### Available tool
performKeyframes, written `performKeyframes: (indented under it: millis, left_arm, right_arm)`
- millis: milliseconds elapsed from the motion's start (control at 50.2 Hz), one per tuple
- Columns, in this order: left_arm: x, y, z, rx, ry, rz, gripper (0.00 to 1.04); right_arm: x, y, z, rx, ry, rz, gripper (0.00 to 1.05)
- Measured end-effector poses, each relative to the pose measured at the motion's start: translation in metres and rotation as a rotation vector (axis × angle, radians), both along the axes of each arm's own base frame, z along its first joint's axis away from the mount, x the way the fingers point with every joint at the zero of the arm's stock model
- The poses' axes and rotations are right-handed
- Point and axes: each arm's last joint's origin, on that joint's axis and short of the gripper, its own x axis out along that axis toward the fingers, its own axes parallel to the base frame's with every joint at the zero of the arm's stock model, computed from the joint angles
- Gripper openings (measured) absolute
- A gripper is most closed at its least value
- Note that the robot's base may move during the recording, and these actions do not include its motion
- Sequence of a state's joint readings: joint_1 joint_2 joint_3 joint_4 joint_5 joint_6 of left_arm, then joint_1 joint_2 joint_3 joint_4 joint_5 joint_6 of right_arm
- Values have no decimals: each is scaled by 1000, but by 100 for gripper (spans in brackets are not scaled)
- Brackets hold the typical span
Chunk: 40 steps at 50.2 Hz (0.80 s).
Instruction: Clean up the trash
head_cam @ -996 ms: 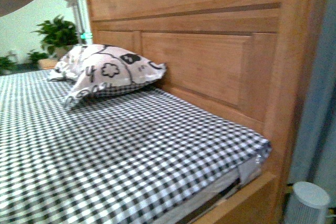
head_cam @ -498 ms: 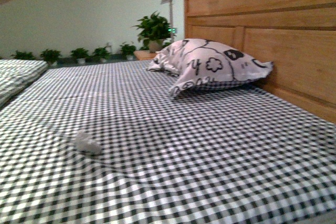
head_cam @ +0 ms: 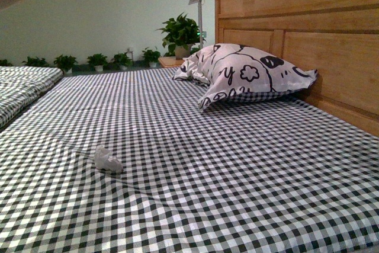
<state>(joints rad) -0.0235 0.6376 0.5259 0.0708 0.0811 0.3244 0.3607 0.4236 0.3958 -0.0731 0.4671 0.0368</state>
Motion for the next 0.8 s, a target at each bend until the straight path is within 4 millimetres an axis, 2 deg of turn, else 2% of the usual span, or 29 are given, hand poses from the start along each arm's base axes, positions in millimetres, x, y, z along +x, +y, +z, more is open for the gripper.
performKeyframes:
  millis: [299, 418, 478, 597, 717, 797]
  left_arm:
    - [0, 0, 0, -7, 6, 1, 26]
    - [3, 2, 3, -111, 247, 6, 26]
    - [6, 5, -1, -143, 336, 19, 26]
    - [19, 17, -8, -164, 387, 28, 26]
    - [42, 36, -2, -94, 341, 10, 26]
    - [55, 47, -6, -40, 346, -18, 26]
  right_arm:
    - [0, 0, 0, -1, 1, -5, 20]
    - [0, 0, 0, -1, 1, -5, 20]
    - [0, 0, 0, -1, 1, -5, 20]
    - [0, 0, 0, -1, 1, -5, 20]
    - [0, 0, 0, -1, 1, -5, 20]
    - [0, 0, 0, -1, 1, -5, 20]
